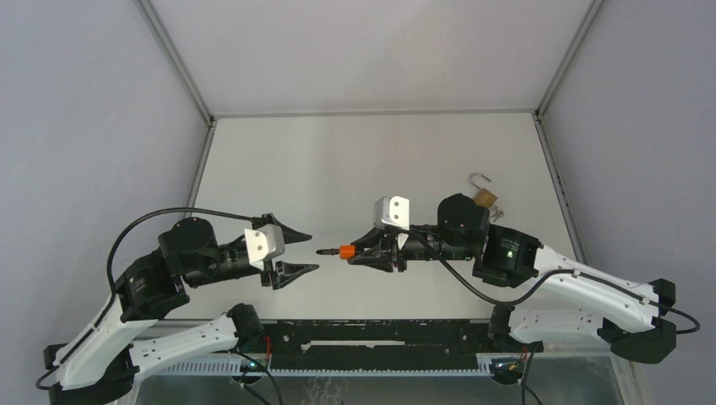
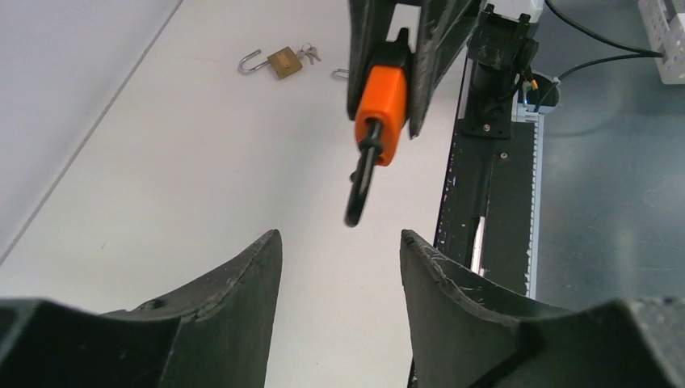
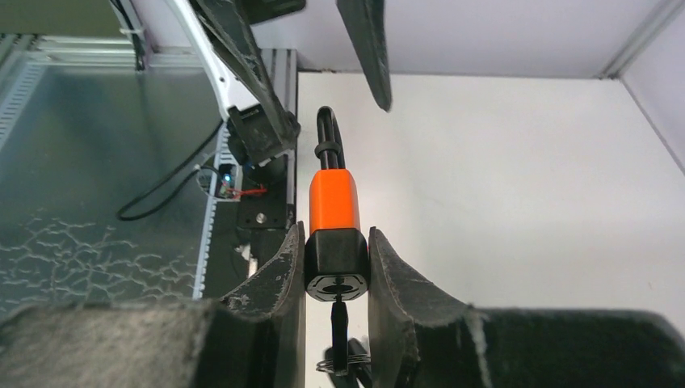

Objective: Lock with the key
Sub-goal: Lock the lock.

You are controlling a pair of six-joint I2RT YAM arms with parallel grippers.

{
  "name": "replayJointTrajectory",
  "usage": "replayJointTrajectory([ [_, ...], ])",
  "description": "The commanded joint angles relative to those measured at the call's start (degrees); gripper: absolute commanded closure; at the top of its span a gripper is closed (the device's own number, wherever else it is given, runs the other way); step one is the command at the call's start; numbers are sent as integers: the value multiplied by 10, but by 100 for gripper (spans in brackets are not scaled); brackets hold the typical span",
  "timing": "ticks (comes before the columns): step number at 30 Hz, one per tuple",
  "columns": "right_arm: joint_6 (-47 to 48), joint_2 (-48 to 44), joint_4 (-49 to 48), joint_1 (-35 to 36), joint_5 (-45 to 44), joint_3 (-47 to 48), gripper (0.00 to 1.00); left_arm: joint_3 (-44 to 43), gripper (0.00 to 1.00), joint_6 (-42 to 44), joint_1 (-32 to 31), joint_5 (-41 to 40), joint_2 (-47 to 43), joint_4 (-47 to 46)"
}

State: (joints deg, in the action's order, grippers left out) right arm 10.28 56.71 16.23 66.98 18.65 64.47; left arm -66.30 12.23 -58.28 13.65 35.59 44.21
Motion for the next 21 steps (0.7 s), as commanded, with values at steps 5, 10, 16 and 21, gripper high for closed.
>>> replayJointTrajectory([
  [5,20,7,-26,7,-31,22,100,15,45,17,-16,20,6,-23],
  [10,19,4,-28,10,-23,22,100,16,59,9,-19,4,14,-35],
  [16,22,1,-28,15,-13,23,100,17,60,-2,-20,0,17,-43],
  [21,24,1,-30,19,-14,23,100,21,66,-7,-20,8,19,-48],
])
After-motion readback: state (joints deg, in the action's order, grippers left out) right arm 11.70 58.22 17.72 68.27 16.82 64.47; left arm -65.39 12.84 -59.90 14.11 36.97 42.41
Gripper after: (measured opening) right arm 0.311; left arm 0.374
